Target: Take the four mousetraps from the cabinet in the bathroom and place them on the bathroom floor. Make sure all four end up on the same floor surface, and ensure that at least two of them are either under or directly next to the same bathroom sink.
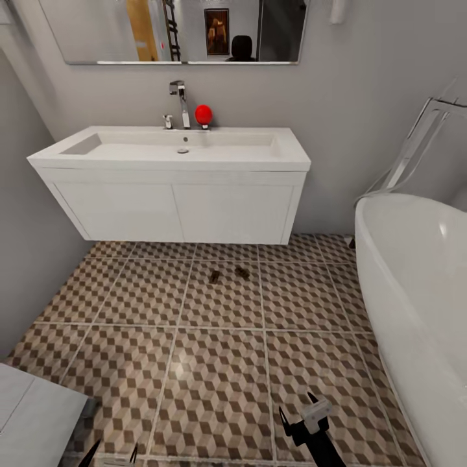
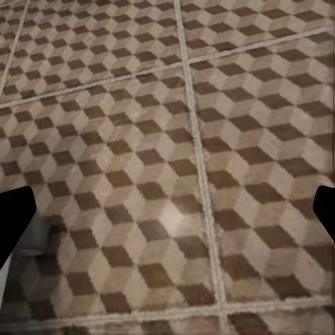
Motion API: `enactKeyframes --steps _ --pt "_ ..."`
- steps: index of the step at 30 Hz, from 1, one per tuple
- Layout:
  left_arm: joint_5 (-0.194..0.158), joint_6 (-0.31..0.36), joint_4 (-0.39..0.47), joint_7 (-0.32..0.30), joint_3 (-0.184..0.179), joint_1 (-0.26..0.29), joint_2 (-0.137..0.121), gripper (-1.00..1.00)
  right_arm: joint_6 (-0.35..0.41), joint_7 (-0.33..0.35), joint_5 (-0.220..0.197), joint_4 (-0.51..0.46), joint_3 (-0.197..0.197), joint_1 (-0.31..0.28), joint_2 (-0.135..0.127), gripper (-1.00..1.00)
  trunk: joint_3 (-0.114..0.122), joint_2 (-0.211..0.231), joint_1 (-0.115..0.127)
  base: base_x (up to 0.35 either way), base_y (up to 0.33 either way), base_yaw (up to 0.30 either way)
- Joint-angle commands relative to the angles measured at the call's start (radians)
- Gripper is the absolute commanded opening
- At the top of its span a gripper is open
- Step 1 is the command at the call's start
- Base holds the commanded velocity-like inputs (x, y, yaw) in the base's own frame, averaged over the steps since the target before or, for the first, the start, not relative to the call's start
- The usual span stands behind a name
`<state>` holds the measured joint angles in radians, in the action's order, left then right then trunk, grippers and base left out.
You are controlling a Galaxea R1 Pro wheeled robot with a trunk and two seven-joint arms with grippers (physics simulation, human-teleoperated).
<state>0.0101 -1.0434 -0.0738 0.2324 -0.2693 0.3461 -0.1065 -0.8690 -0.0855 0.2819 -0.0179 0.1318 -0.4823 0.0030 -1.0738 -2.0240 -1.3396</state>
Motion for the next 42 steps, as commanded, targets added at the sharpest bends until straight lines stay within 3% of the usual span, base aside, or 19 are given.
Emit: enactKeyframes --steps 1,20,42 --pt "0.001 -0.004 -0.003 0.008 -0.008 -0.003 0.0 1.0 -0.007 -0.009 0.002 0.001 0.008 0.002 0.0 1.0 0.003 0.007 0.004 0.0 0.0 0.0" --pt "0.0 -0.004 -0.004 0.009 -0.008 -0.059 0.01 1.0 -0.026 -0.017 -0.002 0.001 0.007 0.017 -0.001 1.0 0.062 0.14 0.077 0.0 0.0 0.0" --pt "-0.001 -0.004 -0.004 0.01 -0.007 -0.07 0.011 1.0 -0.025 -0.019 -0.003 0.001 0.005 0.017 0.004 1.0 0.131 0.294 0.161 0.0 0.0 0.0"
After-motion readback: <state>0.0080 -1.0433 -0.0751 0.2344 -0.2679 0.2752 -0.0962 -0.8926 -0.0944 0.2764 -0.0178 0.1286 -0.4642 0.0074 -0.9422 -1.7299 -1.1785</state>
